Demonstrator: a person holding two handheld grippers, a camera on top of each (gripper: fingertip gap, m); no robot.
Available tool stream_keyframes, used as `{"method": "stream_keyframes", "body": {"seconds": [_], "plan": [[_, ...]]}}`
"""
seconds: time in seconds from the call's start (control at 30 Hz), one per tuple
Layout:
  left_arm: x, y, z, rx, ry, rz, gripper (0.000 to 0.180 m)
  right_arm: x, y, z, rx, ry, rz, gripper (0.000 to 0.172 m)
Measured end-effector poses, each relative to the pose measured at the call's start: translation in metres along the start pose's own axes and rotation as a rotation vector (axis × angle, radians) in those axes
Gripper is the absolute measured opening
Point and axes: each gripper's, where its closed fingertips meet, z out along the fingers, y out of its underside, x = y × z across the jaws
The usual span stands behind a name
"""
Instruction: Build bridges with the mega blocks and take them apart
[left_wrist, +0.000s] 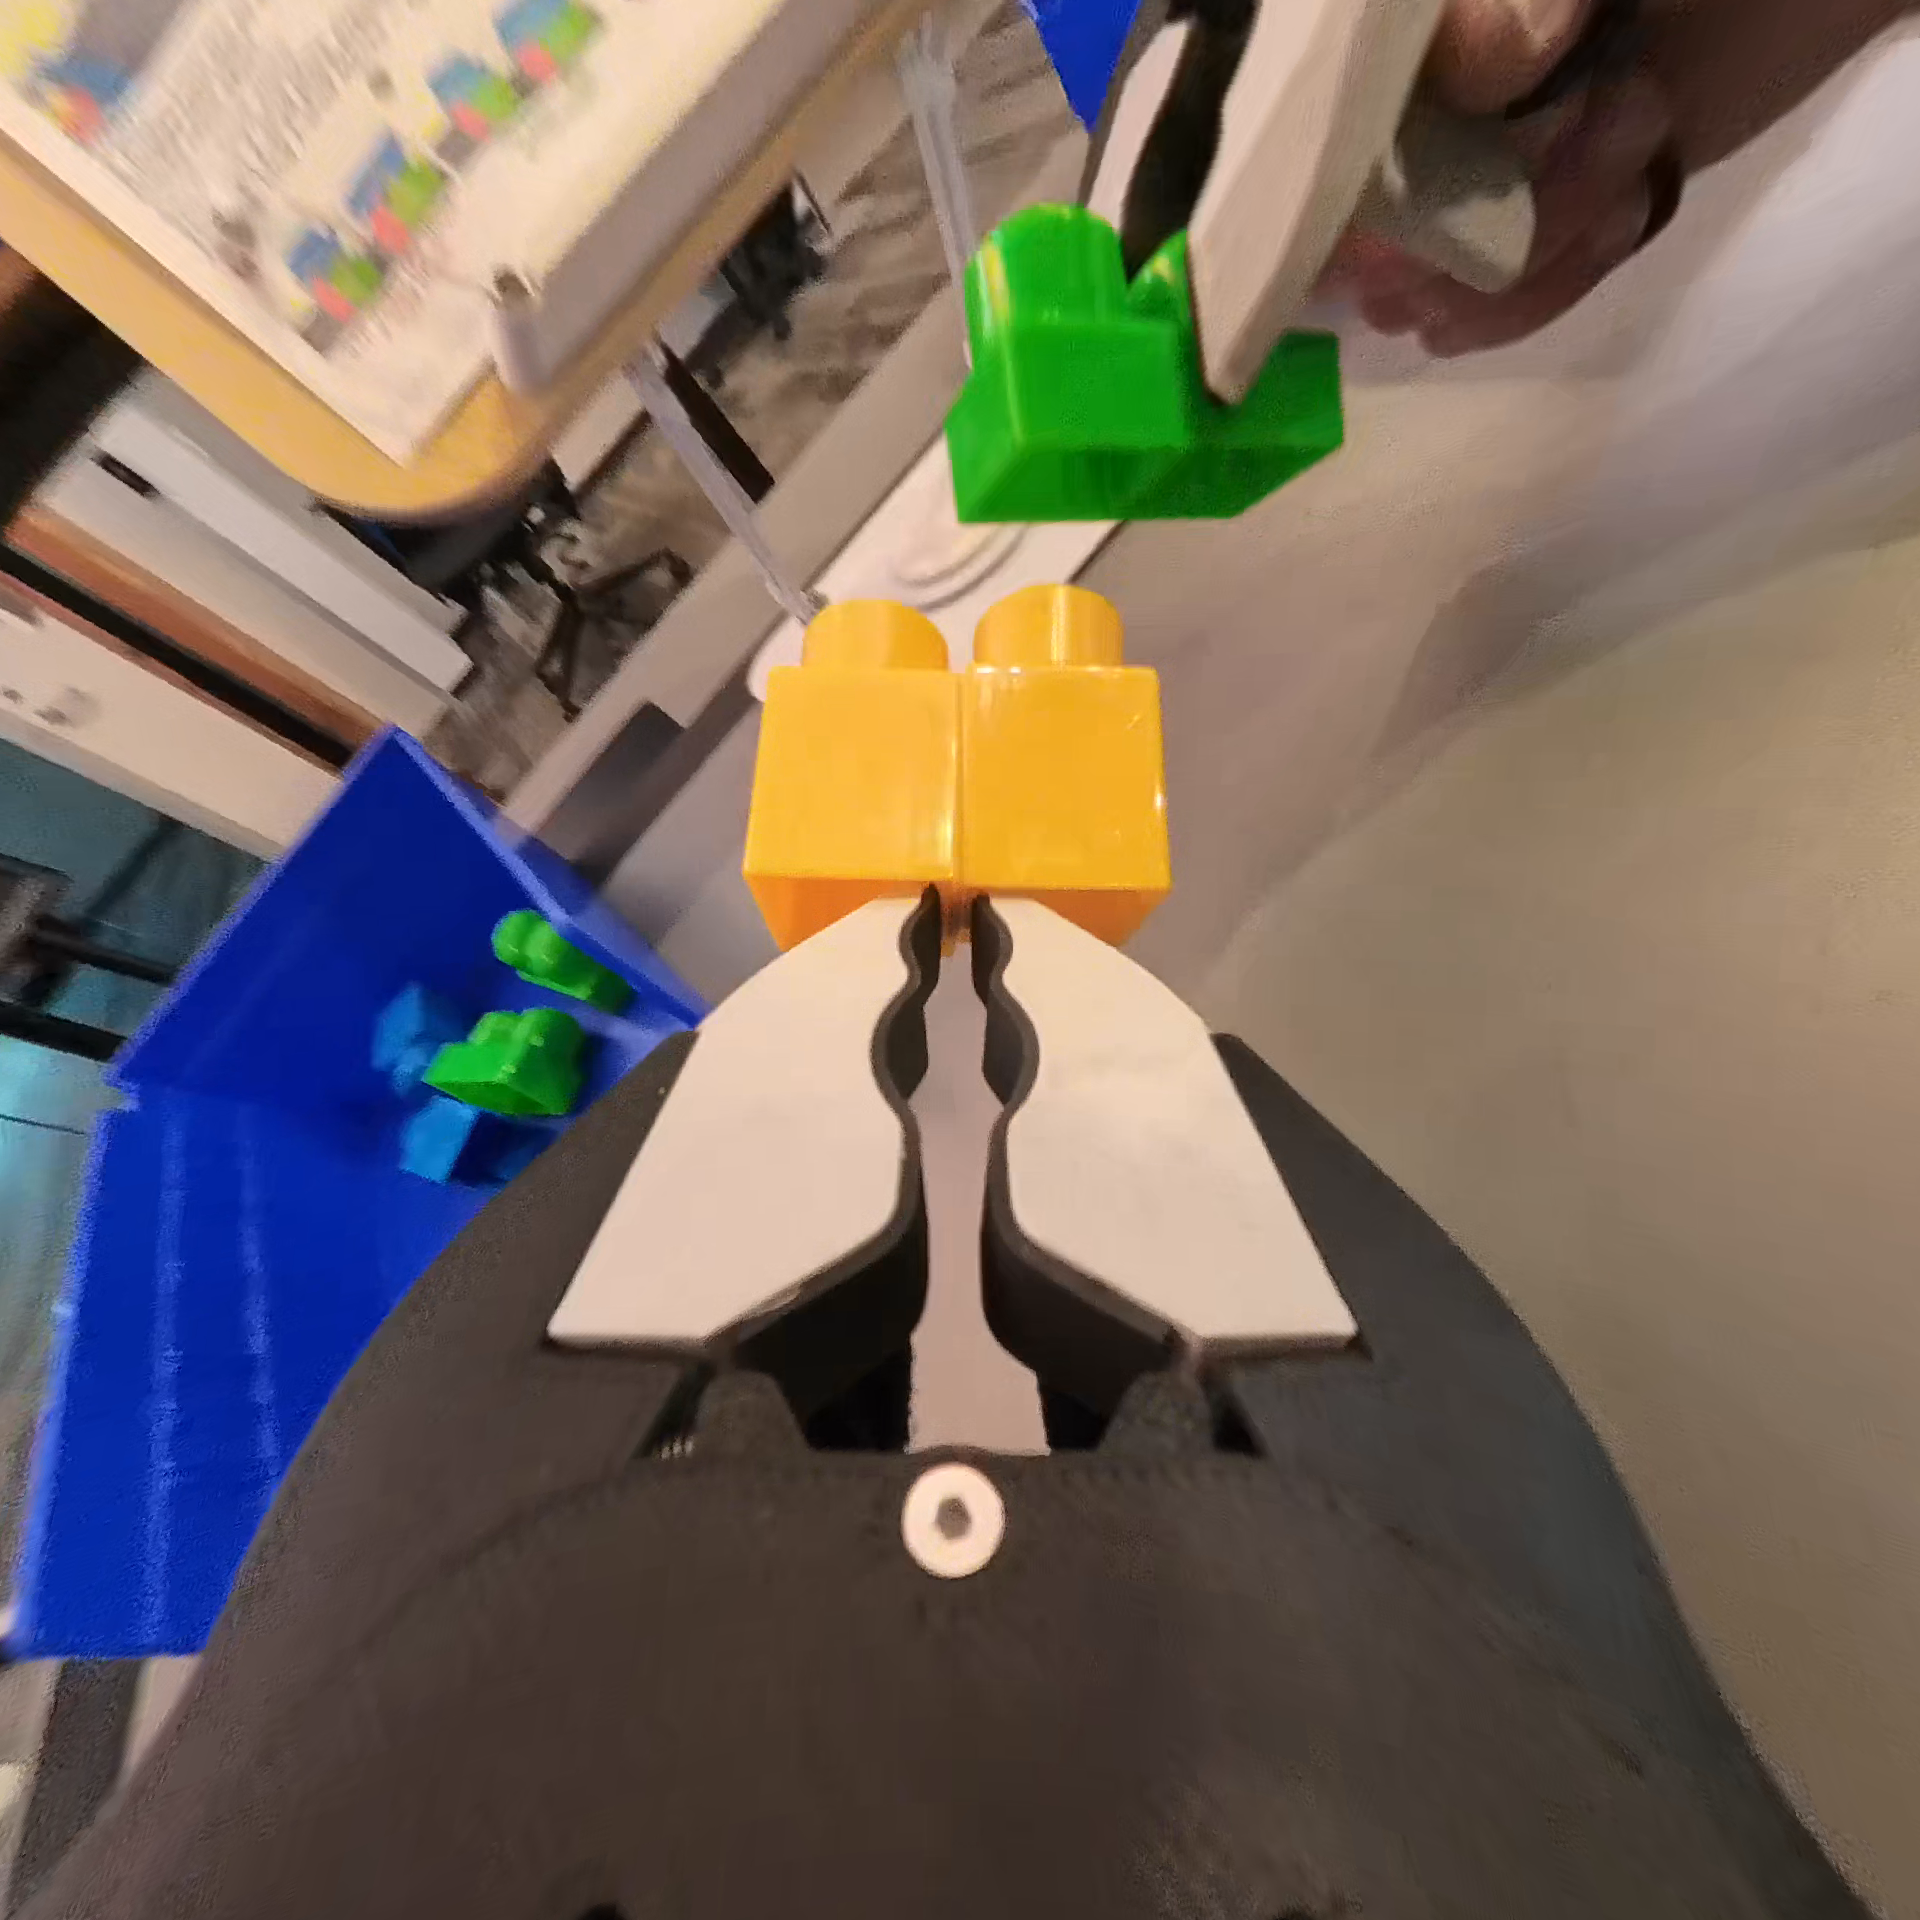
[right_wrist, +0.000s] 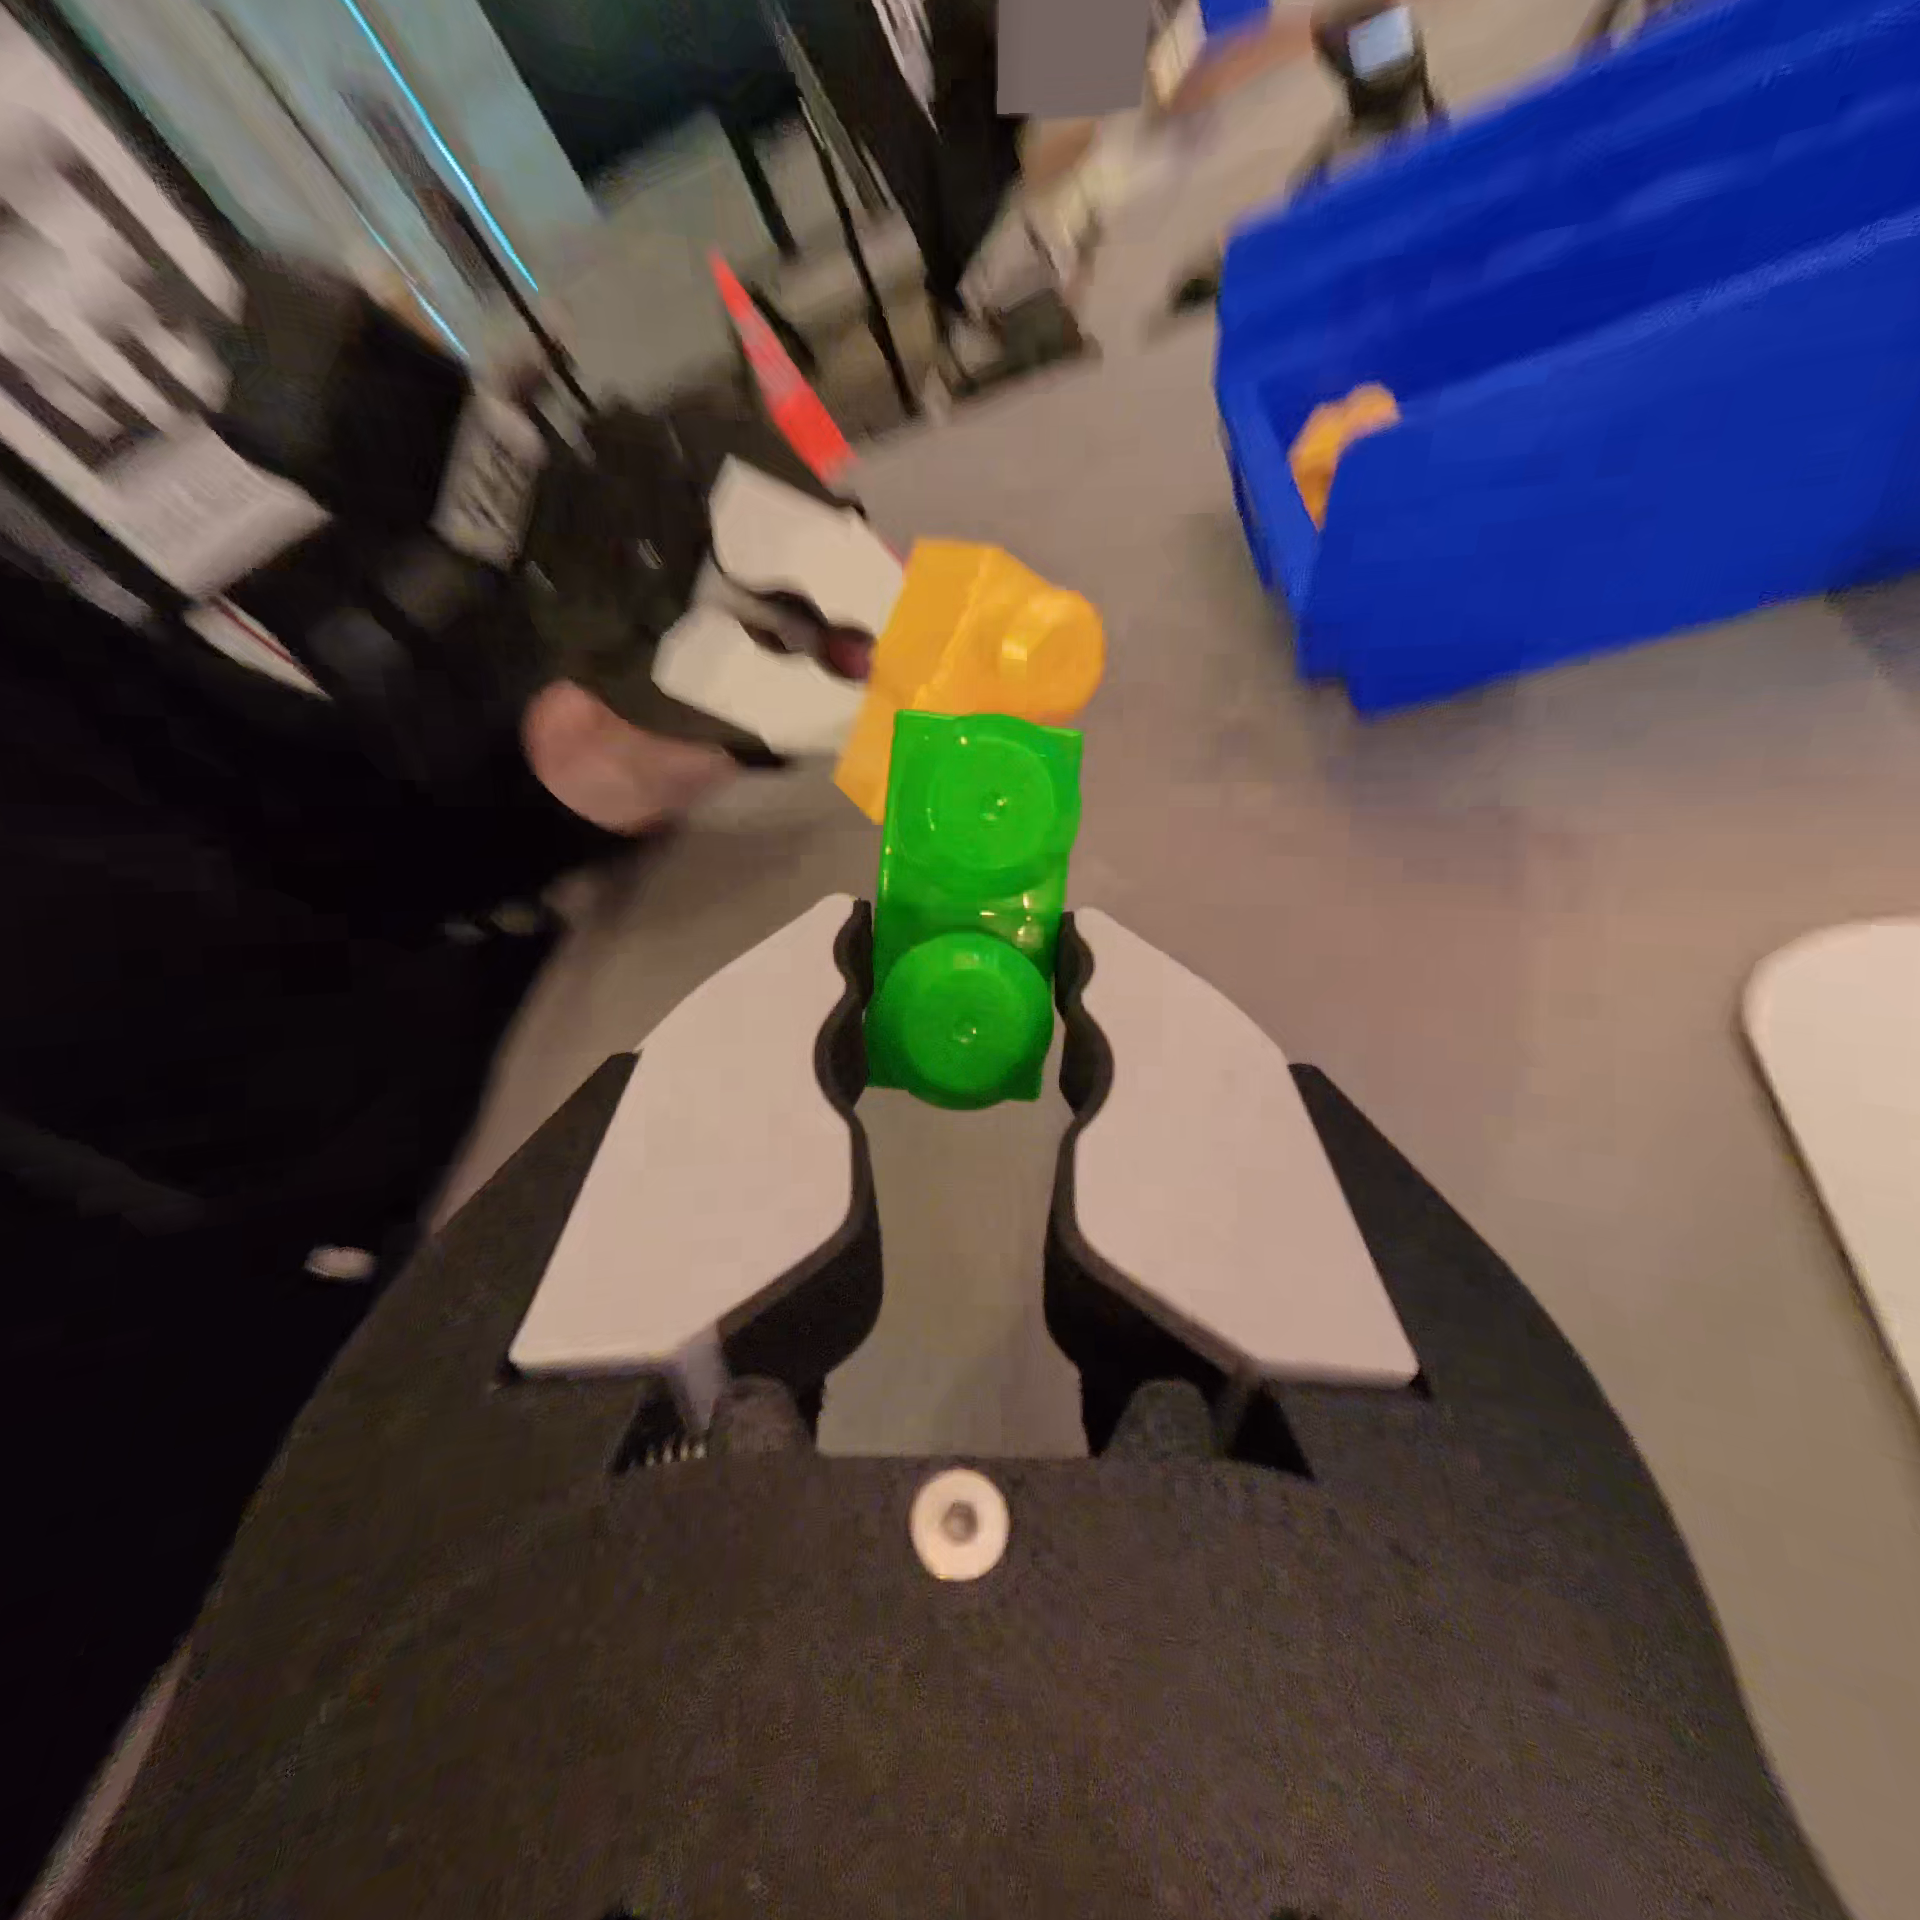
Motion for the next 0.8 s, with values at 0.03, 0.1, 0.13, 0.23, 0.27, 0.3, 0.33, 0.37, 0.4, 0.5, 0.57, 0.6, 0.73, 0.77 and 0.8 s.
{"method": "stream_keyframes", "body": {"seconds": [0.03, 0.1, 0.13, 0.23, 0.27, 0.3, 0.33, 0.37, 0.4, 0.5, 0.57, 0.6, 0.73, 0.77, 0.8], "plan": [[-0.003, -0.007, -0.004, 0.022, -0.016, 0.023, 0.005, -0.004, -0.012, -0.004, 0.090, -0.060, 0.031, 0.034], [-0.006, -0.022, -0.010, 0.069, -0.029, 0.070, 0.005, -0.001, -0.027, -0.007, 0.209, -0.091, 0.103, 0.034], [-0.007, -0.029, -0.012, 0.080, -0.040, 0.101, 0.005, -0.006, -0.032, -0.007, 0.257, -0.143, 0.132, 0.034], [-0.009, -0.044, -0.015, 0.082, -0.082, 0.218, 0.005, -0.011, -0.038, 0.000, 0.321, -0.209, 0.206, 0.034], [-0.010, -0.047, -0.015, 0.076, -0.099, 0.245, 0.005, -0.015, -0.040, 0.002, 0.335, -0.239, 0.225, 0.034], [-0.011, -0.050, -0.015, 0.082, -0.103, 0.264, 0.005, -0.015, -0.043, 0.002, 0.367, -0.249, 0.247, 0.034], [-0.011, -0.051, -0.015, 0.083, -0.102, 0.273, 0.005, -0.017, -0.045, 0.001, 0.383, -0.267, 0.263, 0.034], [-0.011, -0.052, -0.015, 0.080, -0.110, 0.290, 0.005, -0.018, -0.046, 0.000, 0.388, -0.273, 0.265, 0.034], [-0.011, -0.052, -0.015, 0.075, -0.120, 0.312, 0.005, -0.018, -0.047, 0.000, 0.389, -0.268, 0.260, 0.034], [-0.008, -0.053, -0.013, 0.063, -0.112, 0.337, 0.005, -0.022, -0.048, 0.000, 0.395, -0.266, 0.236, 0.034], [-0.005, -0.054, -0.011, 0.057, -0.113, 0.357, 0.005, -0.024, -0.045, 0.004, 0.372, -0.258, 0.211, 0.034], [-0.005, -0.054, -0.011, 0.050, -0.122, 0.364, 0.005, -0.026, -0.045, 0.006, 0.371, -0.254, 0.197, 0.034], [-0.004, -0.056, -0.011, 0.058, -0.116, 0.375, 0.005, -0.028, -0.044, 0.005, 0.366, -0.240, 0.161, 0.034], [-0.003, -0.056, -0.011, 0.057, -0.111, 0.378, 0.005, -0.029, -0.044, 0.005, 0.364, -0.243, 0.160, 0.034], [-0.003, -0.055, -0.011, 0.058, -0.103, 0.379, 0.005, -0.030, -0.043, 0.005, 0.357, -0.245, 0.157, 0.034]]}}
